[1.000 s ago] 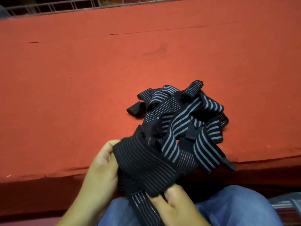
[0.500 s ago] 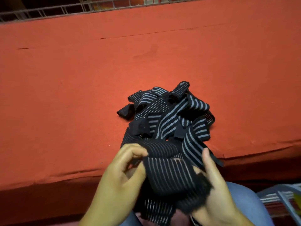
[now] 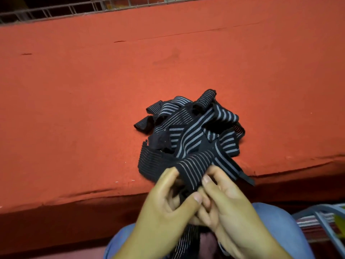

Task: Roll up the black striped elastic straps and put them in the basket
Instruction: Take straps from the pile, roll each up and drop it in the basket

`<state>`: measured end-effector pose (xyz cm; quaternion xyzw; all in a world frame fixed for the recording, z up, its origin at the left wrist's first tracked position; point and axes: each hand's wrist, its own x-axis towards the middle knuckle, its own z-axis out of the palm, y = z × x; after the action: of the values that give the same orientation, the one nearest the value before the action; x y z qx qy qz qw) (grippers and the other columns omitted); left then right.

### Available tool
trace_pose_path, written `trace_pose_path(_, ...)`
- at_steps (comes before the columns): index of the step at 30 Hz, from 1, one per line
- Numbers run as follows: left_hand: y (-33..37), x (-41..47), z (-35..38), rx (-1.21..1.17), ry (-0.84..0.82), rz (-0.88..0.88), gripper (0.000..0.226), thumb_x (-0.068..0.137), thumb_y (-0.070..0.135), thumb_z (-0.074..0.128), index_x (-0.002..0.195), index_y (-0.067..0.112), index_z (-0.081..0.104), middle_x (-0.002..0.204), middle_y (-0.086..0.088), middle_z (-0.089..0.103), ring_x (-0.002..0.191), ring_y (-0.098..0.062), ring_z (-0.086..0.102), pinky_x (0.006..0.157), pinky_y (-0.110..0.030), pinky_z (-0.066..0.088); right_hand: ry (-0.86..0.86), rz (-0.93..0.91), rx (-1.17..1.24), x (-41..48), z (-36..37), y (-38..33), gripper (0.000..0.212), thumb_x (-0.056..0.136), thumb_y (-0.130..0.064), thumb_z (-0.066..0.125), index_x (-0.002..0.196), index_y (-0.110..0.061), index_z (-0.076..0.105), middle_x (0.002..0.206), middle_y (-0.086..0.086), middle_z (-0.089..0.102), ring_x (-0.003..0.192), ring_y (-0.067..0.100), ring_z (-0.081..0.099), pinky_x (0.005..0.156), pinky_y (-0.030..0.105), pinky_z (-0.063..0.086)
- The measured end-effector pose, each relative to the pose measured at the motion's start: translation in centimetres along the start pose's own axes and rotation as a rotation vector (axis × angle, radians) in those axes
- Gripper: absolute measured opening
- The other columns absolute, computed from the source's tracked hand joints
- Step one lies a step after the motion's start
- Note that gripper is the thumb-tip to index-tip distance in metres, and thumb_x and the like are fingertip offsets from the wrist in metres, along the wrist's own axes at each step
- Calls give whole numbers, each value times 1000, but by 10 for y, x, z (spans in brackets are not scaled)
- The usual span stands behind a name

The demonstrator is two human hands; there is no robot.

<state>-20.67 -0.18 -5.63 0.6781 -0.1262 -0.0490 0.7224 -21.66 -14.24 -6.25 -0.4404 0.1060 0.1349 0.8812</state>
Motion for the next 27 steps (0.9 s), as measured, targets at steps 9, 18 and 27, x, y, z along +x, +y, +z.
trace_pose_path(9, -8, 27, -43, 362, 223, 73, 21, 94, 16, 66, 113, 19, 74, 108, 8, 78, 101, -6, 71, 92, -27, 55, 23, 38, -385, 10, -55, 0, 20, 93, -25, 60, 102, -14, 75, 77, 9, 62, 63, 19, 58, 83, 49, 59)
trace_pose_path(18, -15, 36, -90, 619, 185, 132, 26, 97, 8, 65, 117, 24, 72, 112, -1, 74, 101, -12, 69, 90, -28, 56, -29, 305, -855, 39, -102, 70, 25, 108, -15, 53, 96, -17, 75, 81, -1, 75, 67, 11, 66, 65, 24, 51)
trace_pose_path(27, -4, 49, -126, 687, 208, 278, 29, 98, 5, 59, 118, 25, 68, 112, 12, 73, 108, -3, 69, 97, -28, 55, -235, 646, -1633, 106, -146, 182, 25, 103, -25, 51, 109, -17, 74, 116, 2, 75, 111, 24, 68, 94, 29, 50)
